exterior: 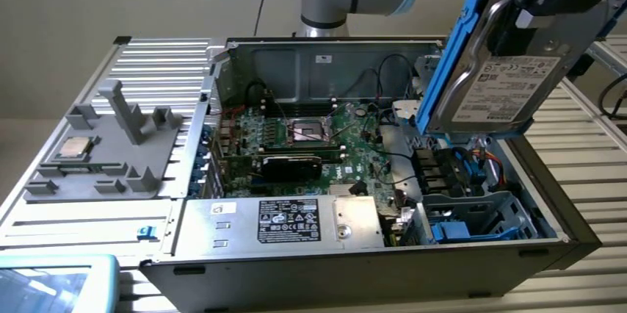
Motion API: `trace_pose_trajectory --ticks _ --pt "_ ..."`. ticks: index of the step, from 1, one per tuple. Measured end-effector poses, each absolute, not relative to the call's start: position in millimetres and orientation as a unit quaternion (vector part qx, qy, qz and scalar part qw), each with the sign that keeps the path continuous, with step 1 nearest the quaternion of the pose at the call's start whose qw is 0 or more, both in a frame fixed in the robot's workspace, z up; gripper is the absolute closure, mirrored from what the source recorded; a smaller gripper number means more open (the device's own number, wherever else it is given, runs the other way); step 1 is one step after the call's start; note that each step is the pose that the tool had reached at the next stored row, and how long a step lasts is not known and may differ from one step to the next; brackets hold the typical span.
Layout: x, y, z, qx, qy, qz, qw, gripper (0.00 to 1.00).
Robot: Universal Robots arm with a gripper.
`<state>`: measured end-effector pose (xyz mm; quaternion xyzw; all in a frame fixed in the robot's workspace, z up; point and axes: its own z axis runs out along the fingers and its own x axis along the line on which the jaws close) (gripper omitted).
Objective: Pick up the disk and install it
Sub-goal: 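Pick up the disk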
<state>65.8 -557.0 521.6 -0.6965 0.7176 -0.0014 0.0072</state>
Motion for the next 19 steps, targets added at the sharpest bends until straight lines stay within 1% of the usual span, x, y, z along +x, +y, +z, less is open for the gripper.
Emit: trace_pose_trajectory --ticks 5,12,19 --pt "69 -563 521 -0.696 0.717 -0.013 -0.004 0.63" --pt "79 -573 512 -0.697 0.717 -0.013 -0.004 0.63" --pt "82 -590 499 -0.697 0.717 -0.013 -0.004 0.63"
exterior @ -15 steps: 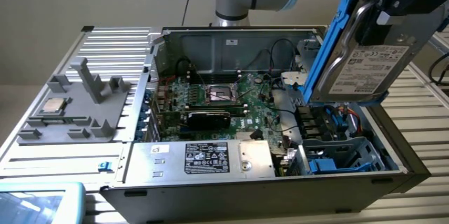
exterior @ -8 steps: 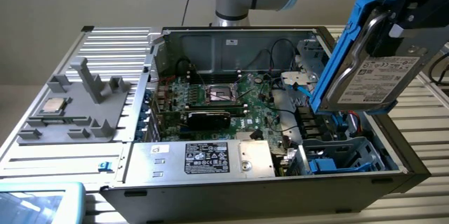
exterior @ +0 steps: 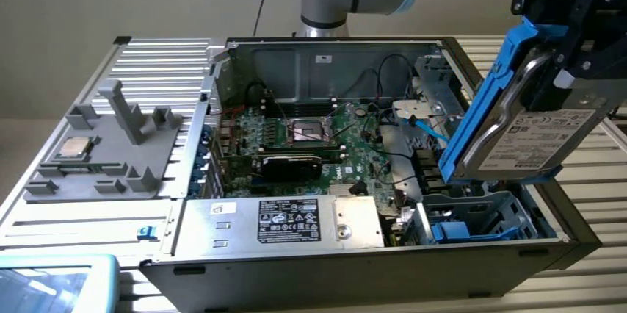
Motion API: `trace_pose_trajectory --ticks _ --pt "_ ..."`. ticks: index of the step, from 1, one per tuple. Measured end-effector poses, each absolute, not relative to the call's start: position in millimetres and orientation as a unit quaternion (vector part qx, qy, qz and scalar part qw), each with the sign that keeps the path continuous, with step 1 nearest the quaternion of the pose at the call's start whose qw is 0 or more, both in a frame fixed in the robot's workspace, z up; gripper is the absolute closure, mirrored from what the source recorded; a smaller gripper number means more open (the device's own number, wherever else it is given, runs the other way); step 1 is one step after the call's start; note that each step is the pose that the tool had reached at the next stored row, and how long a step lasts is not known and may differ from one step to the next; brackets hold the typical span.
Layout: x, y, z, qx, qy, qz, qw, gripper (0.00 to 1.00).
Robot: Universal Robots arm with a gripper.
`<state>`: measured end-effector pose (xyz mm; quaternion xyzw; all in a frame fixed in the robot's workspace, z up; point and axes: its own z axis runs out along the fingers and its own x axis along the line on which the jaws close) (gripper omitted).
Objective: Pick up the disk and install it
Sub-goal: 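Pick up the disk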
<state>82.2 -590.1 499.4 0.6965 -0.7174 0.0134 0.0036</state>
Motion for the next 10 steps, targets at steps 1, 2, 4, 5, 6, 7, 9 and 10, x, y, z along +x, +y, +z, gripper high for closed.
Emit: trace_pose_trajectory --ticks 1,2,4,5,6,7,9,10 --pt "82 -592 498 0.697 -0.717 0.013 0.003 0.63" --pt "83 -594 496 0.697 -0.717 0.014 0.004 0.63" --pt "83 -597 492 0.697 -0.717 0.014 0.003 0.63" --pt "83 -597 490 0.696 -0.717 0.014 0.003 0.63" --pt "84 -598 489 0.697 -0.717 0.014 0.003 0.63" --pt "84 -598 487 0.697 -0.717 0.014 0.003 0.63" --pt "84 -599 483 0.697 -0.717 0.014 0.003 0.63" --pt "84 -600 481 0.697 -0.717 0.014 0.003 0.63"
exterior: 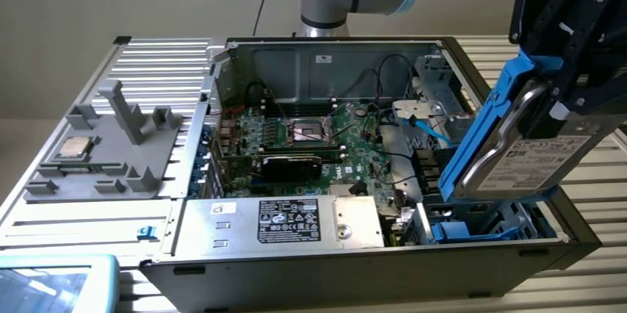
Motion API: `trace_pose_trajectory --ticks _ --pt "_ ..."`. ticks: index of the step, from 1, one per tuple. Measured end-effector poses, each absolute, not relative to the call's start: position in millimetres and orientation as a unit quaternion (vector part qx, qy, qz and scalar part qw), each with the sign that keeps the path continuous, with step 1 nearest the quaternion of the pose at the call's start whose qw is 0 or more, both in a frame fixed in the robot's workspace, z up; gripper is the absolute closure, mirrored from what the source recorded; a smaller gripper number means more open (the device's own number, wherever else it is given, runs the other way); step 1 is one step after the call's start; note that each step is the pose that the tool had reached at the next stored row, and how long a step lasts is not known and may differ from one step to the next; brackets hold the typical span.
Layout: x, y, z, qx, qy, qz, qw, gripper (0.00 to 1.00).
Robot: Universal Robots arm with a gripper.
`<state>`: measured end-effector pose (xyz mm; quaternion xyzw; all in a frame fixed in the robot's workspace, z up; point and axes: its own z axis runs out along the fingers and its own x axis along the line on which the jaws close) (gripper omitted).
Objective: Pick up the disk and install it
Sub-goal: 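Pick up the disk, then insert the disk into the insertion slot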
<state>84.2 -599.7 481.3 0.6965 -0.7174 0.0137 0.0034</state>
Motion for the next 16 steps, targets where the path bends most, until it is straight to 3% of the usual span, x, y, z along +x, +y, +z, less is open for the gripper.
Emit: trace_pose_trajectory --ticks 16 --pt "88 -601 468 0.697 -0.717 0.013 0.004 0.63"
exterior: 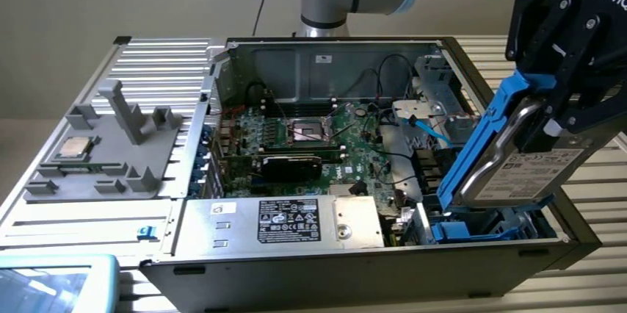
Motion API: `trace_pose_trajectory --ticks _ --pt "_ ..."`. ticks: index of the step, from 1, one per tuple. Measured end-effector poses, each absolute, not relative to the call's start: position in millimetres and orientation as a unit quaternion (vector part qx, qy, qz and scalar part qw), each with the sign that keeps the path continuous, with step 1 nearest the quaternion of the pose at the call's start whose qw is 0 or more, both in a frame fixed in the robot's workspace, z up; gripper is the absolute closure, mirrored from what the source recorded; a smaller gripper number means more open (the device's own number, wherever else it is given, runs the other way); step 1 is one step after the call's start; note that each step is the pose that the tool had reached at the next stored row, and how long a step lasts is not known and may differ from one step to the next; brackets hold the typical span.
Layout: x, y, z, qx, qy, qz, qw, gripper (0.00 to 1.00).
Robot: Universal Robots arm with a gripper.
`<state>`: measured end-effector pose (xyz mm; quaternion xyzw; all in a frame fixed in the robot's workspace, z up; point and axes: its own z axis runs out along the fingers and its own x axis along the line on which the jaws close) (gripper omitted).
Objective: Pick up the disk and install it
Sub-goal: 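Insert the disk into the insertion slot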
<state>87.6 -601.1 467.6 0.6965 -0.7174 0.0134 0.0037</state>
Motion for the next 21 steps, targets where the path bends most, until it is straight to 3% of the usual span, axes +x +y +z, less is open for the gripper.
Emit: trace_pose_trajectory --ticks 21 --pt "88 -600 447 0.696 -0.717 0.013 0.004 0.63"
